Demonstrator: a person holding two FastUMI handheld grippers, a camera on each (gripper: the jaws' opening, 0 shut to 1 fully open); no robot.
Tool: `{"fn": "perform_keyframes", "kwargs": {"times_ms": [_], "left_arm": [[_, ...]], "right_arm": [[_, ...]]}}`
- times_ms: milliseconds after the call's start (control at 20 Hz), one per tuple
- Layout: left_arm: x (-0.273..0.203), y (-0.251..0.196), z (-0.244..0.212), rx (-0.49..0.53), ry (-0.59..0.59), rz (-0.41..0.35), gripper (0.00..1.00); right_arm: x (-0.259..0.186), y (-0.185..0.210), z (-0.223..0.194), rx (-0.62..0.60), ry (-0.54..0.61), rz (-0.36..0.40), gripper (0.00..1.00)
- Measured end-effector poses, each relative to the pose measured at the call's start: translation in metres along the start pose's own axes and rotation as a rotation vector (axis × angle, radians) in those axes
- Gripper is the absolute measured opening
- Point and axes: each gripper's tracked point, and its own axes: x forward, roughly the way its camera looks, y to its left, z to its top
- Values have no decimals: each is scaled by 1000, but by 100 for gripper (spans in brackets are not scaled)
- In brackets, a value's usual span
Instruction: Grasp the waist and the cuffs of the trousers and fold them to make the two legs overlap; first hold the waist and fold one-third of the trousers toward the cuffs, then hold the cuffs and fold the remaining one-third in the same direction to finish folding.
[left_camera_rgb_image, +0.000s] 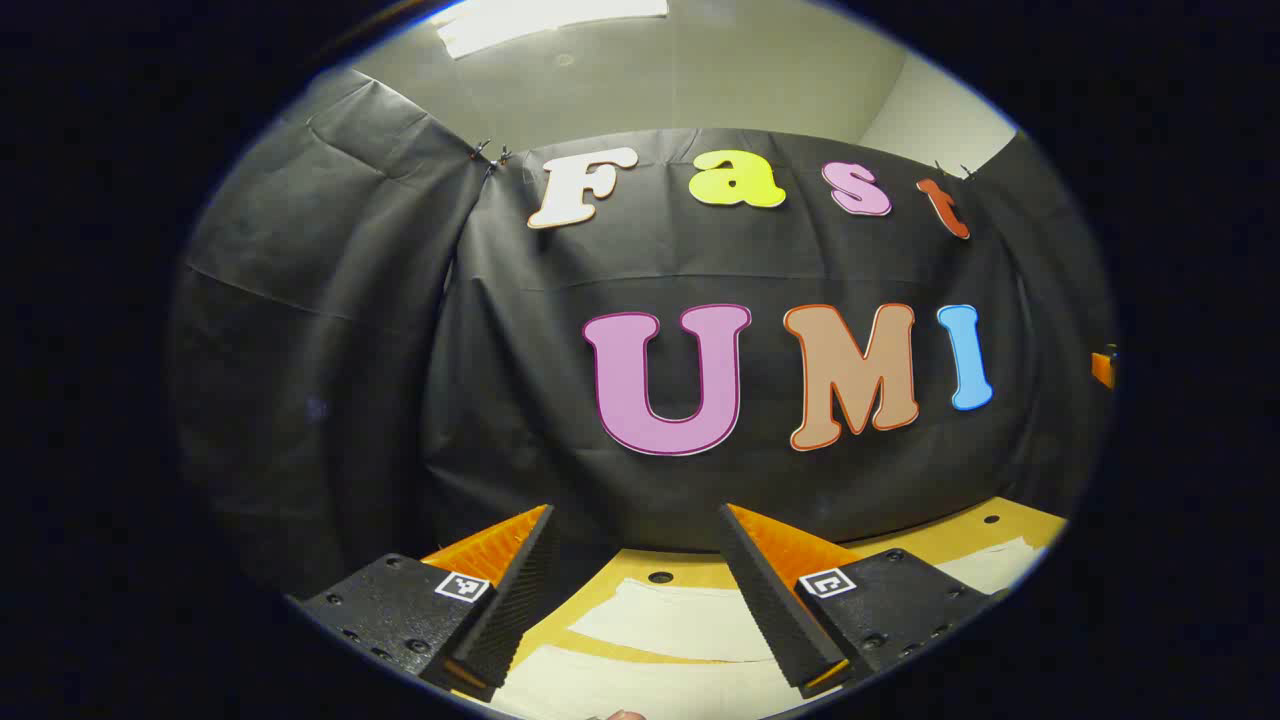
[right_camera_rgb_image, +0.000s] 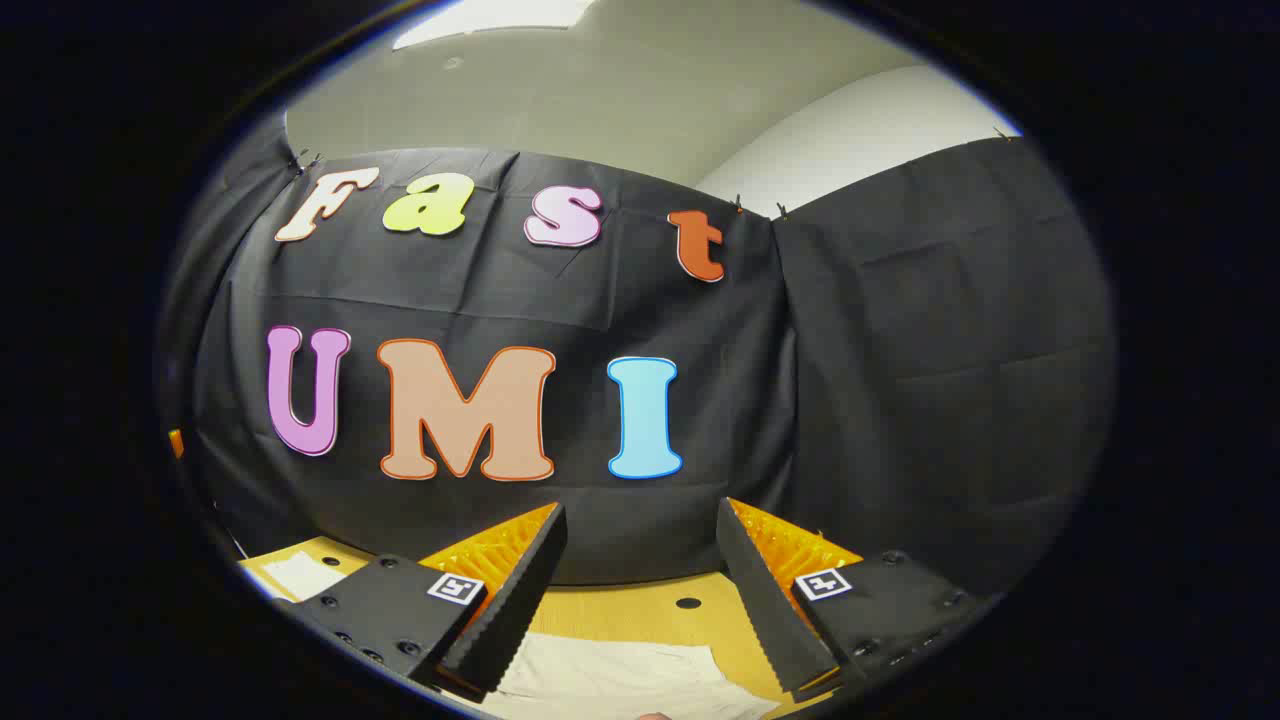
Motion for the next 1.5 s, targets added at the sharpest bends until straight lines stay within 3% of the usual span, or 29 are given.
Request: {"fn": "perform_keyframes", "kwargs": {"times_ms": [900,1300,1450,1500], "left_arm": [[-3,-6,-12,6,4,-6,96],[-15,1,-34,118,39,-88,96],[-26,7,-61,212,93,-120,96],[-30,12,-68,252,110,-131,100]], "right_arm": [[9,1,-14,-14,8,17,97],[10,12,-21,21,19,27,97],[11,17,-20,31,24,24,97],[11,20,-21,32,22,24,98]]}}
